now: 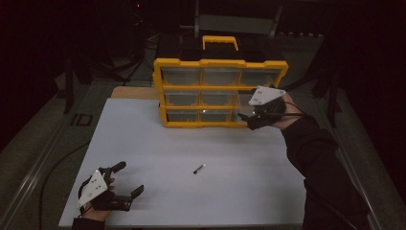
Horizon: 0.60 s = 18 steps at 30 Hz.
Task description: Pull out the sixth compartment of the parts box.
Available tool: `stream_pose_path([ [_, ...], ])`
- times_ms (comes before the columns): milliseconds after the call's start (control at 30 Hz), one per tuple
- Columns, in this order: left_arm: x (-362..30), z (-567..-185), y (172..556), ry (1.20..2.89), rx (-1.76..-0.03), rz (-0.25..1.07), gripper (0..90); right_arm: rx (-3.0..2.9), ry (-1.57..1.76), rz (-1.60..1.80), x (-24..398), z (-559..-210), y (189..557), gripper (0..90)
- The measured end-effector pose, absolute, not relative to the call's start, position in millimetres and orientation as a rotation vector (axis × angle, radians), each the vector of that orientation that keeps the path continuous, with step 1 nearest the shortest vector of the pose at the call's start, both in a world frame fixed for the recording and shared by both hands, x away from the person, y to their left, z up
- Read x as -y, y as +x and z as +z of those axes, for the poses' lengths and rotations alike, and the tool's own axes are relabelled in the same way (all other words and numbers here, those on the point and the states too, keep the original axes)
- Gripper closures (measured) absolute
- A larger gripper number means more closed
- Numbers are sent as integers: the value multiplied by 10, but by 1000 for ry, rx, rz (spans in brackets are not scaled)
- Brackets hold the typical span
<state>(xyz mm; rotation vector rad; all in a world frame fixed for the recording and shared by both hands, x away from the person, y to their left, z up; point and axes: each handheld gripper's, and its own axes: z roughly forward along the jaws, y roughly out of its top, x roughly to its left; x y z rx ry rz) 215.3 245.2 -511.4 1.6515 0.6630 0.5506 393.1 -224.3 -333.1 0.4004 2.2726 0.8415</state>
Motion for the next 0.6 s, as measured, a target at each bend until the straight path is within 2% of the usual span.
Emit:
stream_pose_path([
  [300,-2454,-5111,2153,1648,-663,549,0,-2124,766,1092,2412,-3177,4016,84],
  [600,-2458,-5110,2153,1647,-665,550,0,-1941,971,1098,2534,-3254,4028,84],
])
